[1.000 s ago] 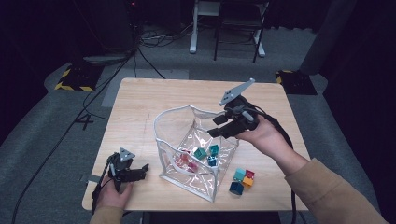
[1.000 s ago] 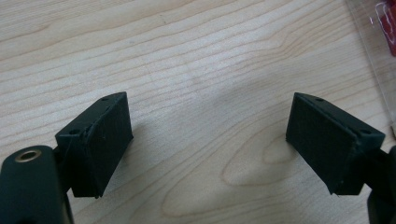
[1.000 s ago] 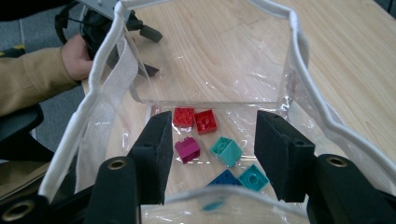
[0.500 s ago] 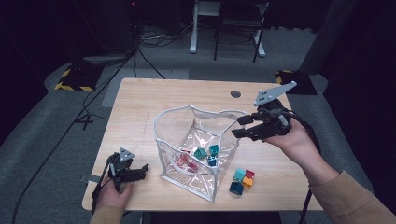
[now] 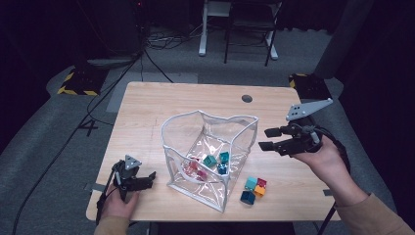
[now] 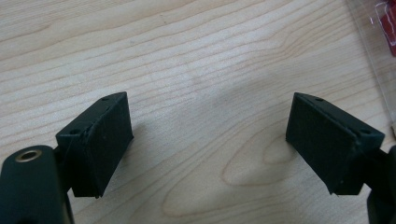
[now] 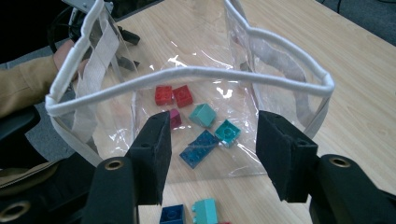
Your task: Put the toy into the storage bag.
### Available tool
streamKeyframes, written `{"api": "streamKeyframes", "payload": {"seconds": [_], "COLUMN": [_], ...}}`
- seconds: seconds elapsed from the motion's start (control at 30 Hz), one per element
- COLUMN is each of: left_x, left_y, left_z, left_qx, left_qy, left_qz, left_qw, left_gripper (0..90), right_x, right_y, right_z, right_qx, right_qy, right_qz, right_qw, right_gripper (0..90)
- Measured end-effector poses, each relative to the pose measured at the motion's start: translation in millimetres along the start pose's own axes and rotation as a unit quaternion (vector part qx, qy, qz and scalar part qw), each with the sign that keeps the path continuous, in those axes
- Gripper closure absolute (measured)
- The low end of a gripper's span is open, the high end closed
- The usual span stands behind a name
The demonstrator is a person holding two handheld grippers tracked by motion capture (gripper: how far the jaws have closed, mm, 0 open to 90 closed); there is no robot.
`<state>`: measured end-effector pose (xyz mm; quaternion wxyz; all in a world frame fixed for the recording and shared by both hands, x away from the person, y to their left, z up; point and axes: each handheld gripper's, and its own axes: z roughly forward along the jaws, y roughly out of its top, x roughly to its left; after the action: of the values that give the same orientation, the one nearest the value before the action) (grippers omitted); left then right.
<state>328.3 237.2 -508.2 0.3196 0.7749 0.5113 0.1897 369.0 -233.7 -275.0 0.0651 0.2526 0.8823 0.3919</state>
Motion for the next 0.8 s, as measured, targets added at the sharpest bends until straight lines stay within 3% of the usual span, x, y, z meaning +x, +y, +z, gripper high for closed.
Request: {"api": "streamKeyframes", "payload": {"seconds": [0.3,0.5,0.8], "left_x": [0.0,0.0,0.0], "left_y": [0.0,0.0,0.0], "left_z": [0.0,0.0,0.0], "left_qx": [0.0,0.0,0.0], "left_qy": [0.0,0.0,0.0], "left_qz": [0.0,0.0,0.0], "left_qw": [1.0,1.0,1.0], "left_gripper": [14.9,14.8,14.8], "right_x": [7.5,6.2,1.0], "right_y": [-32.9,-61.0,-95.4], "right_z": [27.3,57.7,89.1], "right_qx": [0.014,0.055,0.083], "right_qy": [-0.007,-0.007,-0.002], "right_qz": [-0.002,0.004,0.017], "right_qw": [0.9999,0.9985,0.9964], "right_gripper": [46.0,46.1,46.2]}}
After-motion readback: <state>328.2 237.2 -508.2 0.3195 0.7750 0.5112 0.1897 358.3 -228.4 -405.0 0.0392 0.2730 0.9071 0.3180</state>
